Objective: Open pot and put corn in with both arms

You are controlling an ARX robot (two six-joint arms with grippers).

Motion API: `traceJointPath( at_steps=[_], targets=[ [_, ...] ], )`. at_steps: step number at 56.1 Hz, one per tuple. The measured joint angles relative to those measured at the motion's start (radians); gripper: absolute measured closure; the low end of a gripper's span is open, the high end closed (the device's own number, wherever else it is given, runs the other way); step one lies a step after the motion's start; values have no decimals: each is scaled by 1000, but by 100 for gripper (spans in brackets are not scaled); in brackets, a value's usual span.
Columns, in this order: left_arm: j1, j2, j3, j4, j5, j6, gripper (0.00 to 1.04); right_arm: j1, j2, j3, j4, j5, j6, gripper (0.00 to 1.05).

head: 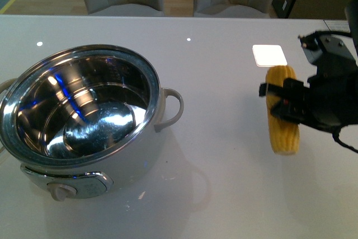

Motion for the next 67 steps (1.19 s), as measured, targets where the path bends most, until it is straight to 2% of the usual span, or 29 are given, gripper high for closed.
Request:
traceJointPath(
  at_steps=[29,47,67],
  targets=[
    [0,0,0,0,0,0,7,204,1,277,-24,-147,203,90],
    [0,0,0,0,0,0,7,307,97,404,-54,-202,251,90],
    [0,0,0,0,0,0,7,381,215,550,-112,-248,286,90]
  ],
)
